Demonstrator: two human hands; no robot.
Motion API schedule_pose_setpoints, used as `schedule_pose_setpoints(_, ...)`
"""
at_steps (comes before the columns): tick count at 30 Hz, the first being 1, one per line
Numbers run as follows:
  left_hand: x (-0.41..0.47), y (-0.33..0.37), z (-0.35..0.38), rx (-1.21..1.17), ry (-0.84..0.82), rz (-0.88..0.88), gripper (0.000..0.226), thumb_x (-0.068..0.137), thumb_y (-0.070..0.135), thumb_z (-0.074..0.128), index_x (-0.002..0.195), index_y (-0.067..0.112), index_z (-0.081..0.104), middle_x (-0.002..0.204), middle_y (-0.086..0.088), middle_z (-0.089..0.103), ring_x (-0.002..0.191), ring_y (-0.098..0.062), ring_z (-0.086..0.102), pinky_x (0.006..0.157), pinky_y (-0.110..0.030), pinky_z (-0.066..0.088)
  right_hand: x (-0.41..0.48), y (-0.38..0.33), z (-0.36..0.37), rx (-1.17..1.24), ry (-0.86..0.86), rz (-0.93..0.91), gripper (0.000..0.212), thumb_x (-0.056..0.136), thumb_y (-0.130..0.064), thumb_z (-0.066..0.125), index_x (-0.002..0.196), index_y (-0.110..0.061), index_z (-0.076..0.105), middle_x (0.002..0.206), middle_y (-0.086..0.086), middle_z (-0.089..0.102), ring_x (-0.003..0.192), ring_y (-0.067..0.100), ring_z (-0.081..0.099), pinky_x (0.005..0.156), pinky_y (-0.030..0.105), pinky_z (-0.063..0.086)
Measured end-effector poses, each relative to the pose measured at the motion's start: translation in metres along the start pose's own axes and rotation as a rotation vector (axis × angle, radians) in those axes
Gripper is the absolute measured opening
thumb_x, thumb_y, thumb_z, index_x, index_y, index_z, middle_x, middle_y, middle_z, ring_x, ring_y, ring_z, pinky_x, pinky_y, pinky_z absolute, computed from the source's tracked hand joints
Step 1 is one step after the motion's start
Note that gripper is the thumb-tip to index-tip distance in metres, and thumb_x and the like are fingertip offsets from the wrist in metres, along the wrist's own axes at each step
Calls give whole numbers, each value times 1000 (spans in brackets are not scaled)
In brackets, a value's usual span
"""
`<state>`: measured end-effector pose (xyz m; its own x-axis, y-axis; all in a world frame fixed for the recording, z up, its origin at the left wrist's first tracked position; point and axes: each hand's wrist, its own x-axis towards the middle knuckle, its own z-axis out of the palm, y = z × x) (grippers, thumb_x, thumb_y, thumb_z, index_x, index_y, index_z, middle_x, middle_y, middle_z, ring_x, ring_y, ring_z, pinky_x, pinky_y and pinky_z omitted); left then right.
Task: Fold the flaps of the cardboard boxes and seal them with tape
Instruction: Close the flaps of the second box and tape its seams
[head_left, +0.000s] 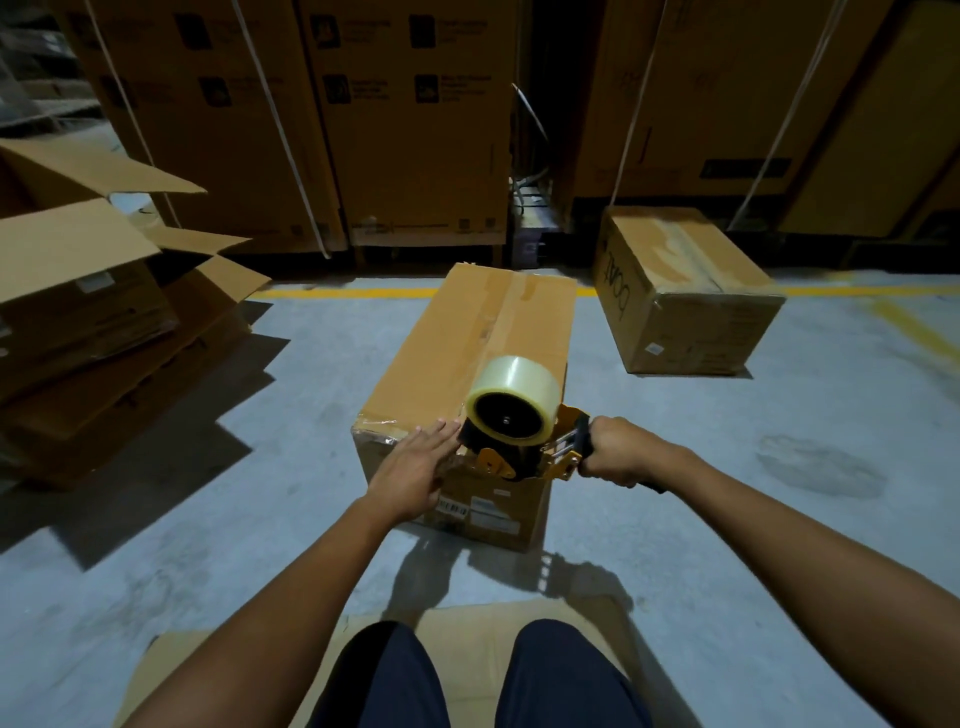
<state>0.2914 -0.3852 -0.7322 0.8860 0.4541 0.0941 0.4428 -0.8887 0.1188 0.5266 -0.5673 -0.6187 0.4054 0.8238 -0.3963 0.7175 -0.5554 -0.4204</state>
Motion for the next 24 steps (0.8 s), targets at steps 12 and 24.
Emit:
schedule_pose_setpoints(12,23,71,3,70,-84,-34,33,88,38,57,111,17,69,124,-5,63,131,-21,43,124,-37,4,-18,21,4,-86,60,9,13,81,-10,60,73,-16,52,68,10,62,52,22,59,48,26,47)
schedule_pose_setpoints(24,23,89,-5,99,-141,-20,86,92,31,58,159,17,6,167,-2,-5,154,-21,-5,124,-49,2,-34,75,1,-224,102,31,11,84,-26,67,84,-20,58,80,2,64,75,20,63,64,36,52)
